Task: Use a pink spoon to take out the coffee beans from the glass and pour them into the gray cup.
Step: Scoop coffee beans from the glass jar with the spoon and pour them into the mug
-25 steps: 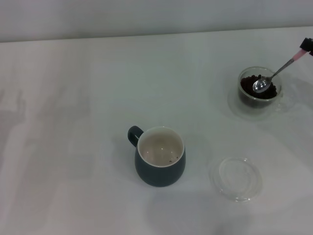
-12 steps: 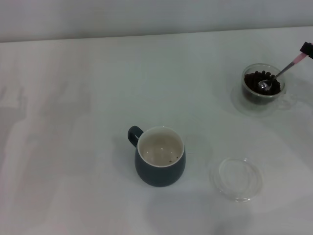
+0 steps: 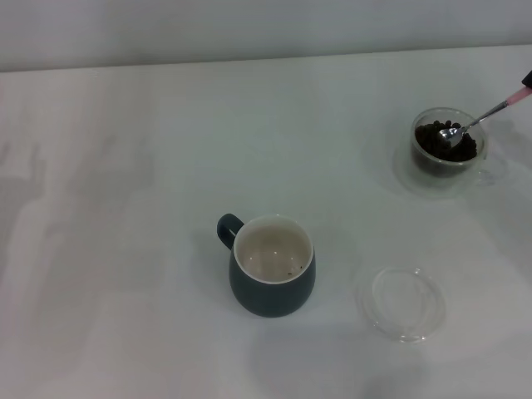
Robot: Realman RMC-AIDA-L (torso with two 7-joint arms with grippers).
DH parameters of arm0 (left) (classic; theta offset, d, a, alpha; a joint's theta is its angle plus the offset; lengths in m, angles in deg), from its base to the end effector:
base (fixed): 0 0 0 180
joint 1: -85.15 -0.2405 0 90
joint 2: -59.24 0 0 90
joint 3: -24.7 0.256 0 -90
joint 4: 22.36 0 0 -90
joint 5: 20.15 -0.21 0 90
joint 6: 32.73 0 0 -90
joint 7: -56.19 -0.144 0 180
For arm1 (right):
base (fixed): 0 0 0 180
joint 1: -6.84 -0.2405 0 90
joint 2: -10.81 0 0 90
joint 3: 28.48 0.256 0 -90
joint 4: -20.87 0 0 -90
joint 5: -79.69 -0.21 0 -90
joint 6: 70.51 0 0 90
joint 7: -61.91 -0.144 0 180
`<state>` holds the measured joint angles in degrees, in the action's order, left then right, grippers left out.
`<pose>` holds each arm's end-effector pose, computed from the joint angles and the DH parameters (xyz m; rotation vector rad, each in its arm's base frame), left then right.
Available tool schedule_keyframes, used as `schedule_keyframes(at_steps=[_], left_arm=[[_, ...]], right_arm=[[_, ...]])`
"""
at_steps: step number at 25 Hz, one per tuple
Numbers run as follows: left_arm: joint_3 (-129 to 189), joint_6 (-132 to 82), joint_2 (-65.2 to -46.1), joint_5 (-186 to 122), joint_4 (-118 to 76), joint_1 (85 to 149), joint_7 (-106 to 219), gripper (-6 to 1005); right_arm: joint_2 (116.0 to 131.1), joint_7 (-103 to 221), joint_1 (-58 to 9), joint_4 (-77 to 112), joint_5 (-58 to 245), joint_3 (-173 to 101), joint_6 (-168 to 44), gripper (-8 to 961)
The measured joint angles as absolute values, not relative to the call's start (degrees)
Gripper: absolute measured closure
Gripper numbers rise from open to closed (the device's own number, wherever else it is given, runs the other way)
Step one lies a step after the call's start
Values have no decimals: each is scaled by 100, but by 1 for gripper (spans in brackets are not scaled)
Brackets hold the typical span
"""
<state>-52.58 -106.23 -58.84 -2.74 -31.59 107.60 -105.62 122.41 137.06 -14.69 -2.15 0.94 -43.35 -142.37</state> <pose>-0.3278 0.3250 0.0159 -1.5594 -0.5002 -0.8563 0.3917 0.3147 0.0915 -1.5549 1.5205 1.1158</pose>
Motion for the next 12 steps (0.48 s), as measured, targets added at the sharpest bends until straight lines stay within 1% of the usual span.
schedule_keyframes(at_steps=[12], left_arm=[[-5339, -10574, -5854, -274, -3159, 10824, -10562, 555]], right_arm=[[12251, 13337, -1470, -212, 150, -4460, -13957, 789]])
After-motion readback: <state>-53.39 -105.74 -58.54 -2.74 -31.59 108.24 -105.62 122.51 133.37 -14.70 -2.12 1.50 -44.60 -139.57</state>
